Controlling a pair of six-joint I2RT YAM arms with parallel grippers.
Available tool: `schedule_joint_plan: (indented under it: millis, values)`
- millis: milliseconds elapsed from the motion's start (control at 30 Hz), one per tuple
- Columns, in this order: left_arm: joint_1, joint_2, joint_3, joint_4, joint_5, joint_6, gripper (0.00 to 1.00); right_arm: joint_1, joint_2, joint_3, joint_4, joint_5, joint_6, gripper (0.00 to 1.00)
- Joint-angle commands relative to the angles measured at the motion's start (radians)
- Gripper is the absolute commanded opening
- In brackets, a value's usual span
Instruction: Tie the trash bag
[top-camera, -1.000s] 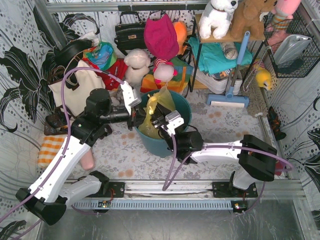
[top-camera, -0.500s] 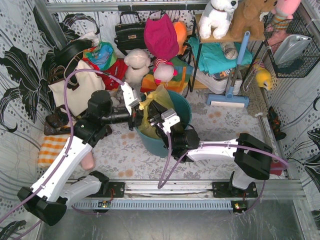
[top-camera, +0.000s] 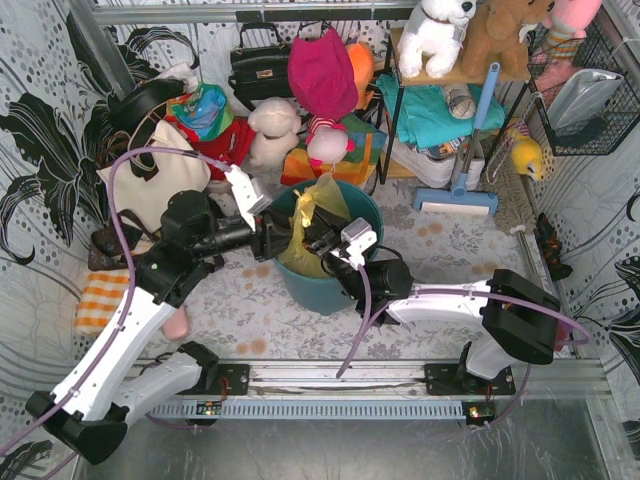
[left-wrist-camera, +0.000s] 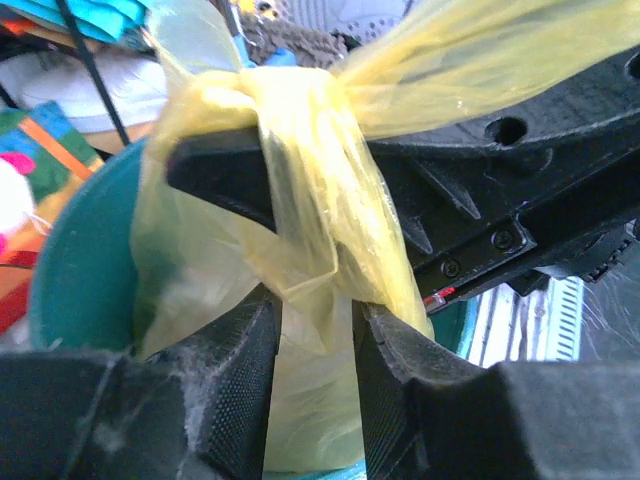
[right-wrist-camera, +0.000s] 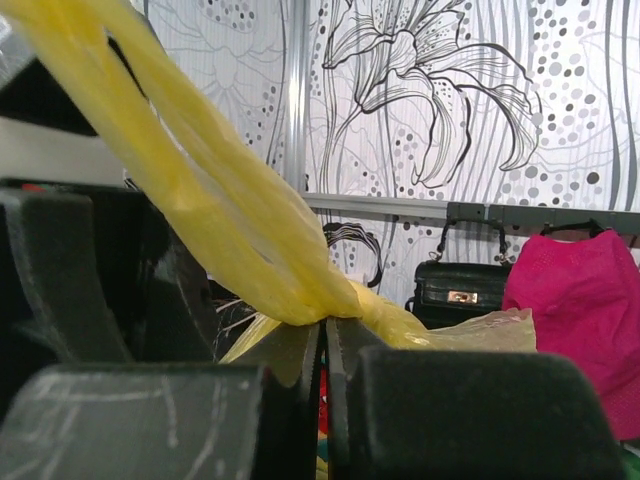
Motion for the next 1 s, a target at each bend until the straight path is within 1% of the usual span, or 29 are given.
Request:
schedule_joint_plan:
  millis: [0,133,200,267,367,467,667,767,967]
  values:
    - [-0.007,-0.059,0.002,0.129,-0.086,-0.036,0.45,-0.001,-0.039,-0.029,0.088,-0.057,0.058,0.00]
    - [-0.008,-0.101,0.004,0.147,-0.152,-0.048,0.55,-0.002,-0.042,-0.035,0.088,-0.070,0.066,0.00]
    - [-0.007,-0.123,0.010,0.157,-0.211,-0.059,0.56,-0.002,-0.041,-0.035,0.088,-0.068,0.066,0.00]
    - [-0.008,-0.140,0.016,0.188,-0.317,-0.102,0.57,-0.003,-0.039,-0.033,0.088,-0.067,0.067,0.00]
    - [-0.007,-0.111,0.070,0.189,-0.492,-0.203,0.54,-0.002,-0.032,-0.029,0.088,-0.065,0.066,0.00]
    - [-0.007,-0.062,0.134,0.165,-0.573,-0.298,0.54,-0.002,-0.026,-0.024,0.088,-0.061,0.070,0.00]
    - [-0.007,0.050,0.265,0.069,-0.570,-0.451,0.55,-0.003,-0.016,-0.012,0.088,-0.060,0.068,0.00]
    - [-0.007,0.101,0.320,-0.015,-0.564,-0.511,0.54,-0.003,-0.016,-0.008,0.088,-0.051,0.063,0.00]
    - [-0.007,0.133,0.363,-0.106,-0.455,-0.564,0.52,-0.003,-0.014,-0.003,0.088,-0.035,0.050,0.00]
